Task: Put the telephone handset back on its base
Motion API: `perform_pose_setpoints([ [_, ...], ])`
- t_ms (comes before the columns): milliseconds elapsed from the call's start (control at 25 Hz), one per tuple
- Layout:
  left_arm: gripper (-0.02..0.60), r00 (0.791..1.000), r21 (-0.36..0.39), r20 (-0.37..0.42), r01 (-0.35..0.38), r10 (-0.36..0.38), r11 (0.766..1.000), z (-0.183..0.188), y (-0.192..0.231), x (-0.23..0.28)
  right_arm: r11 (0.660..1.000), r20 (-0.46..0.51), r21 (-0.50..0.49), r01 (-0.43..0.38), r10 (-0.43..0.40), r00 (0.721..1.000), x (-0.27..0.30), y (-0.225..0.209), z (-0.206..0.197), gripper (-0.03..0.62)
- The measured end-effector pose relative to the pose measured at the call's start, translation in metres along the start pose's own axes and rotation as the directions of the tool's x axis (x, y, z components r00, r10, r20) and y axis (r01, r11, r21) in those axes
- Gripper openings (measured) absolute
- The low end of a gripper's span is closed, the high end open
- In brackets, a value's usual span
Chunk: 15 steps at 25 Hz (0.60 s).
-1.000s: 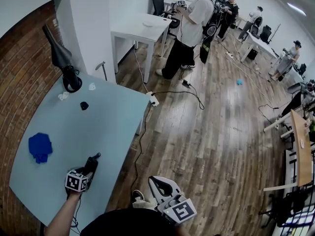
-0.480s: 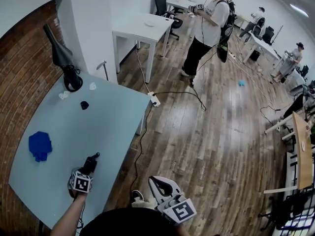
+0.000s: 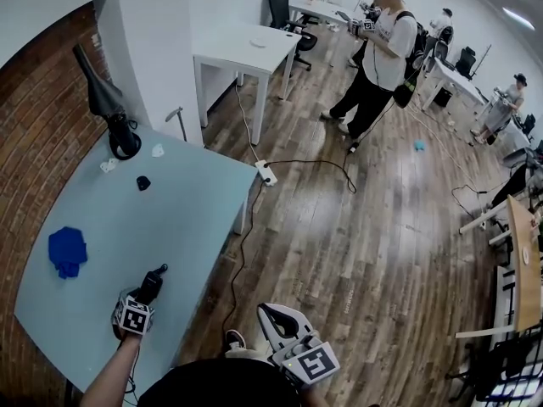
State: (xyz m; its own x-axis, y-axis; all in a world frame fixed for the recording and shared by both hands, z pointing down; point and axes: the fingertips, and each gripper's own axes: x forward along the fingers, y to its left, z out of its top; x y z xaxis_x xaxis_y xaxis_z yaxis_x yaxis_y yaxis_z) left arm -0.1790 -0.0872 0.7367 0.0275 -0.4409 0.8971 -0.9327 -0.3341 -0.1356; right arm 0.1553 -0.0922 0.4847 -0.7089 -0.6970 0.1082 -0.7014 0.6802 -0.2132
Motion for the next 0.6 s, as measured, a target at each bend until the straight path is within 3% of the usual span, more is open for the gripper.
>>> perform_pose_setpoints([
  [160,0.278,0.999,-0.085,0.036,0.040,-0.037,0.996,0.005,0.004,-0.008,1.000,-0.001,0.002,-0.003,0.003,1.000,-0.002,-0.005,0.000,0.021],
  [360,0.277,0.991,-0.125,0.120,0.069,-0.054,0.990,0.007,0.009,-0.022,1.000,-0.009,0.002,-0.029,0.029,1.000,0.001,-0.006,0.000,0.021],
  [480,0.276,0.973,-0.134,0.218,0.101,-0.070,0.986,0.010,0.010,-0.036,0.998,-0.014,-0.004,-0.060,0.060,0.998,0.009,0.000,0.001,0.021],
  [600,0.273,0.939,-0.115,0.337,0.106,-0.062,0.988,0.017,0.014,-0.060,0.994,-0.021,-0.018,-0.107,0.107,0.994,0.023,0.013,0.003,0.021],
])
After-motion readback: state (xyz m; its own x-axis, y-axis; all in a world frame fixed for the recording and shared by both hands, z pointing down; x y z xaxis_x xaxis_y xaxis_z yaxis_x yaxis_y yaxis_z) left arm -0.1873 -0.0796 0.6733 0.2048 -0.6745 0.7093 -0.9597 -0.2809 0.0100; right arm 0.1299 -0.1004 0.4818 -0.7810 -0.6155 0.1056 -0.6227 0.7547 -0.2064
